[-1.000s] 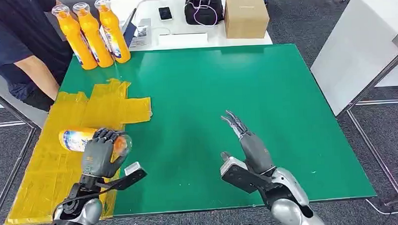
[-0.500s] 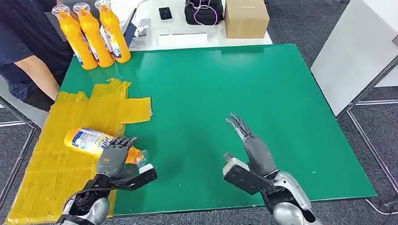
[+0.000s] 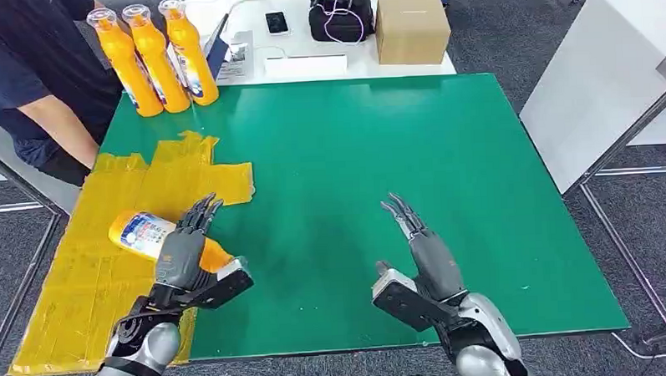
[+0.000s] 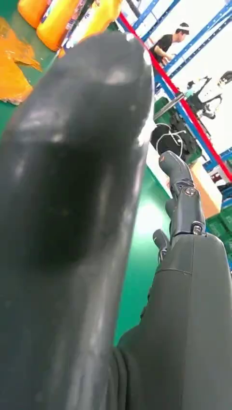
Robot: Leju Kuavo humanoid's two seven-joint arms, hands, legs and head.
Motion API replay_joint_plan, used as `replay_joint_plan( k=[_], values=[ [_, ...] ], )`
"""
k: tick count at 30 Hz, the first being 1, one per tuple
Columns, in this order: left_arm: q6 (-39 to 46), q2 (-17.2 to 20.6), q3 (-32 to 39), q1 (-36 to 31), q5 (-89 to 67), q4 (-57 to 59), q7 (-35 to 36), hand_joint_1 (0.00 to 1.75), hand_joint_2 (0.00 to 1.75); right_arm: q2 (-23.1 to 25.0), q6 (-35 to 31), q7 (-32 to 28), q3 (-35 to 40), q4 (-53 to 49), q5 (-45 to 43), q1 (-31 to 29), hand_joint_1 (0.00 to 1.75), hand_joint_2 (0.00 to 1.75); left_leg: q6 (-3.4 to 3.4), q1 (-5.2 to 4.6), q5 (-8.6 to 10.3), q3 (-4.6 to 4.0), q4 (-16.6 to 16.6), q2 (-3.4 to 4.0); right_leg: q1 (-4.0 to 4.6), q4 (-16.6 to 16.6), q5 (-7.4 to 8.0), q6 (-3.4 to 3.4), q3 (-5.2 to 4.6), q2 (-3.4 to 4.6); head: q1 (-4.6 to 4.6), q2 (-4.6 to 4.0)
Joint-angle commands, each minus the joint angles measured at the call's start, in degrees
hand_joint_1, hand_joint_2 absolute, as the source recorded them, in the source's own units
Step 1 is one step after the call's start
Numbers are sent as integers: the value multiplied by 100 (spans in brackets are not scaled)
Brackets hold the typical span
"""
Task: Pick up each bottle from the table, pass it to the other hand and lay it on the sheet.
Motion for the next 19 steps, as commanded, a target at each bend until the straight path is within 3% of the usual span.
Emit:
replay_joint_plan(
  k=[1, 3, 6, 8, 10, 13, 19],
  values=[
    [-6, -130, 173, -38, 34, -8, -13, 0, 0, 26, -17, -26, -59, 64, -11, -28, 0, 0, -4, -1, -6, 16, -3, 3, 0, -3, -6, -2, 17, 1, 0, 0],
    [123, -243, 305, -13, 332, -53, -175, 0, 0, 87, -123, -79, -120, 37, -26, 22, 0, 0, -2, 0, -4, 11, -2, 3, 0, -3, -4, -1, 12, 2, 0, 0],
    [-81, -604, 705, 225, 2476, -927, -1301, 0, 0, 402, -909, -637, -405, -260, -248, 411, 0, 0, -4, 1, -15, 24, 3, 0, 1, -1, -16, -1, 28, -3, 0, 0],
    [-899, -784, 724, 445, 4389, -1804, -1619, 0, 0, 700, -1902, -1228, -587, -569, -347, 747, 0, 0, -4, 4, -19, 19, 9, -3, 4, 3, -19, -2, 25, -6, 0, 0],
    [-1275, -753, 475, 674, 5265, -2418, -1820, 0, 0, 789, -2575, -1520, -545, -672, -219, 887, 0, 0, -3, 4, -13, 3, 8, -8, 3, 4, -14, -1, 9, -7, 0, 0],
    [-1541, -710, 12, 1124, 5907, -2925, -1976, 0, 0, 684, -2663, -1833, -297, -732, -1235, 1037, 0, 0, -5, 2, -24, 17, 9, 6, 2, 4, -20, -2, 20, 8, 0, 0],
    [-1572, -632, -323, 1284, 5996, -2958, -2077, 0, 0, 686, -2731, -2117, -247, -684, -1601, 1097, 0, 0, -3, 1, -16, 5, 3, 7, 1, -1, -11, -1, 8, 8, 0, 0]
  ],
)
